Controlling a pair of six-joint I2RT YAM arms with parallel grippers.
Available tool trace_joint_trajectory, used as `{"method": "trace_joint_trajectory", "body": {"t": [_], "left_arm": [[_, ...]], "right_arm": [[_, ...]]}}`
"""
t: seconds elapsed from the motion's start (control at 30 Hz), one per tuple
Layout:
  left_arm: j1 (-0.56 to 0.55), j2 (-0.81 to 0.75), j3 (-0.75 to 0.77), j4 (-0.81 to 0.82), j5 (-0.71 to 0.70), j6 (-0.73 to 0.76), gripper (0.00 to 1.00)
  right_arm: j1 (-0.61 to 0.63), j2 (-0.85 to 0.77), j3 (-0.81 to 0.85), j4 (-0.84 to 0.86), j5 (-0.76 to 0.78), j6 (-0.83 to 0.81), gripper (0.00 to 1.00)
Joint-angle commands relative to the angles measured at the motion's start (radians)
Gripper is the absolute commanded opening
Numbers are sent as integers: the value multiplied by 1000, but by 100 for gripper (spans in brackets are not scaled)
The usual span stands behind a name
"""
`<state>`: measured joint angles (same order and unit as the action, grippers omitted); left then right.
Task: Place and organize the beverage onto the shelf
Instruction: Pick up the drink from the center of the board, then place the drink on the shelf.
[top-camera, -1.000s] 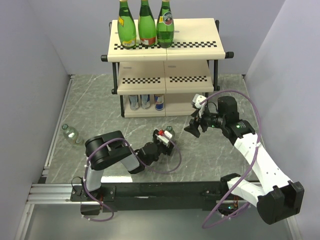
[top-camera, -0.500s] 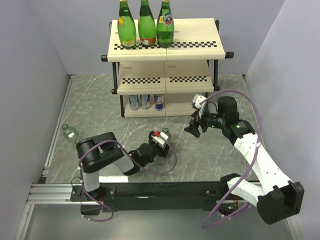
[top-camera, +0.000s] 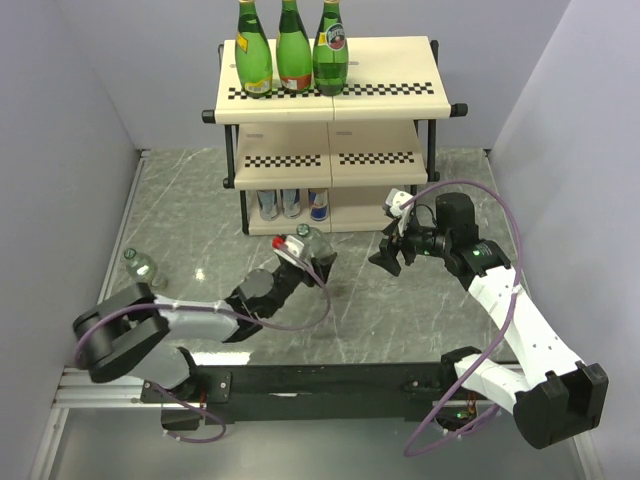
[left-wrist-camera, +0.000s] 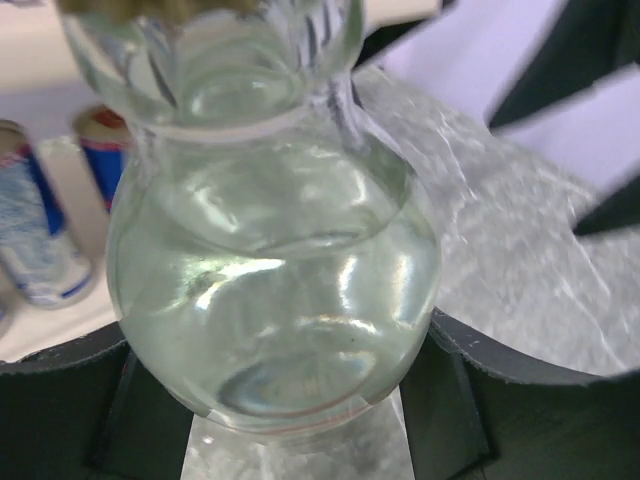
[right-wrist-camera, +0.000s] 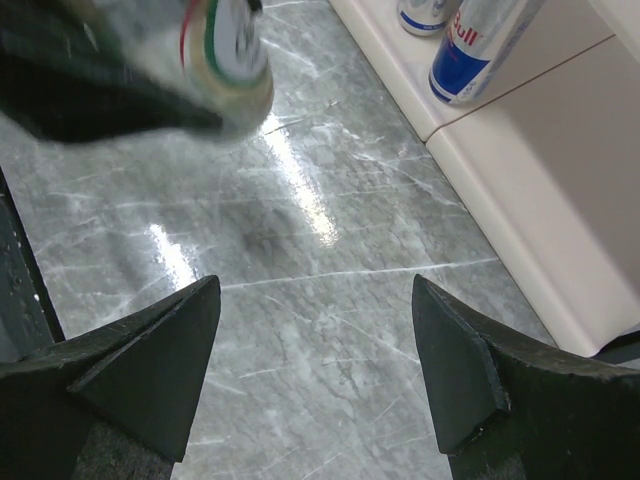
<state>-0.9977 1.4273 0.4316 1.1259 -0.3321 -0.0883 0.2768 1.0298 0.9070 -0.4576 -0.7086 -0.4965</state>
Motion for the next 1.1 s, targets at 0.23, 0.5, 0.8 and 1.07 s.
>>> {"method": "trace_joint_trajectory", "body": {"t": [0.23,0.5,0.8,1.07], "left_arm": [[223,-248,197,-328,128,-180,0],[341,-309,338,-578,173,-174,0],[449,-248,479,-701,217,-145,0],[492,-188,608,-753,243,-88,0]], "right_arm": [[-8,-4,10,7,-19,-14,83],[-8,1,10,7,-20,-16,83],[-10,4,10,2,-22,-17,83],[-8,9,13,0,-25,-17,83]]}}
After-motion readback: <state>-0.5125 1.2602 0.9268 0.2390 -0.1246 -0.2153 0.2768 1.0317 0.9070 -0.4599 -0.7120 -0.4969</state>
